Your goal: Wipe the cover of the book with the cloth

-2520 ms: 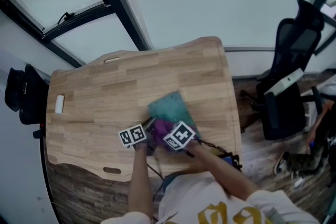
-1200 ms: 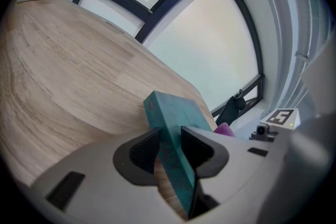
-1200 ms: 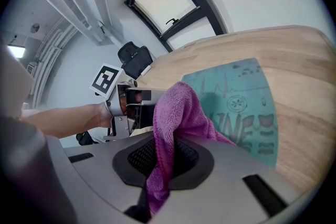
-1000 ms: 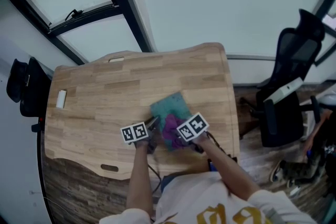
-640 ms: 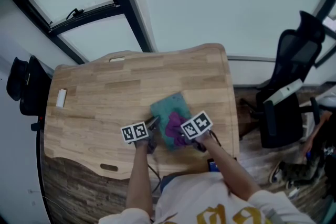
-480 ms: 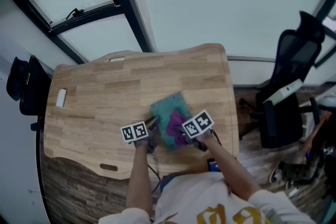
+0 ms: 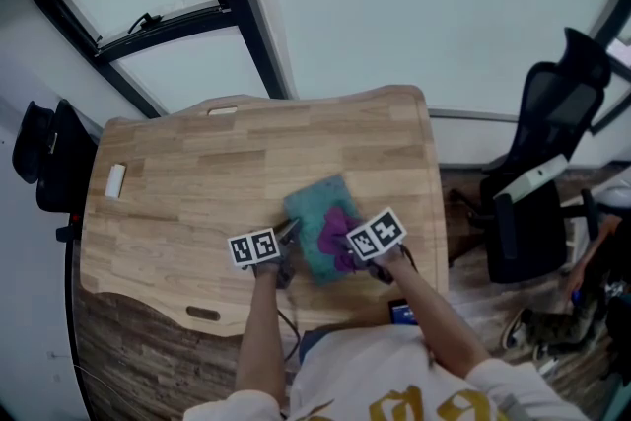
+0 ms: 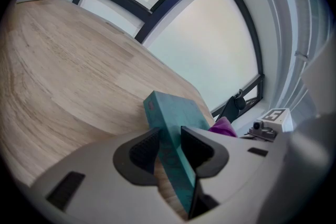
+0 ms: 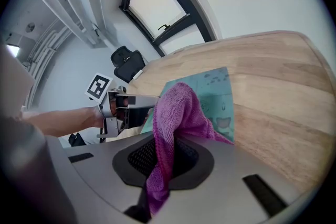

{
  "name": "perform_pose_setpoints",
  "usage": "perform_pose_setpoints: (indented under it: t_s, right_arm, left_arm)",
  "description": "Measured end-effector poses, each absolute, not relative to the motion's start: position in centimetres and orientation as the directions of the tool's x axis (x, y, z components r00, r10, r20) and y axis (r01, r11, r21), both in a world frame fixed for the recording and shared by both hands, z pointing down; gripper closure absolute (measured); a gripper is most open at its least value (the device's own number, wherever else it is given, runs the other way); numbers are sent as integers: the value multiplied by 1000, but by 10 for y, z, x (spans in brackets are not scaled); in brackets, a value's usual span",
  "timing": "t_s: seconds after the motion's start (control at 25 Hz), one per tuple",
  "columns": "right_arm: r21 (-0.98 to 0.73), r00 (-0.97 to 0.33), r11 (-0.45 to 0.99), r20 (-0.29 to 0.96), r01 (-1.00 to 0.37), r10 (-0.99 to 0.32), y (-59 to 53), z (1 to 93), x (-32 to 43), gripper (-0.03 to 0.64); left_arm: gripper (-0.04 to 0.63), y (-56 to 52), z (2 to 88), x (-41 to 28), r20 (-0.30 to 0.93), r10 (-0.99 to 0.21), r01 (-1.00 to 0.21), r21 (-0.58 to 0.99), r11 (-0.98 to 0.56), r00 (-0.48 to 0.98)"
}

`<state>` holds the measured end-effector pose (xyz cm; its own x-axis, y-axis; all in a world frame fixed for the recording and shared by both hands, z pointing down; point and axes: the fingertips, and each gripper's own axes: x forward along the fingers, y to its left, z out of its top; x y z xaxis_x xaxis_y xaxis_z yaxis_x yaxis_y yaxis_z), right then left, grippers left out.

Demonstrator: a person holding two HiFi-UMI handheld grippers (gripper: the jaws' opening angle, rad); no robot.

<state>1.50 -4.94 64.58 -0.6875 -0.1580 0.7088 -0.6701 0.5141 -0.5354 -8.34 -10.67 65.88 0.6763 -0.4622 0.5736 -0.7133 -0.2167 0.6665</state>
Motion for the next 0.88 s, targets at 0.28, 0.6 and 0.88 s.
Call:
perform_pose_setpoints:
  t_s: [0.28,0.6,0.88]
  right_arm:
    - [-494,-658,525,731,-693,-181,-53,647,32,584]
    - [-457,-636,554,750,-696,-180,-56,645,30,584]
    - [-458,-638,556,749,-694,-179,-64,645,27,584]
  left_arm:
    - [466,-107,658,-83,573,-461,-712,668,-216,677]
    - [466,-107,658,-83,573,-458,-710,671,-213,680]
    - [466,-107,658,-82,571,-455,-706,675,-213,683]
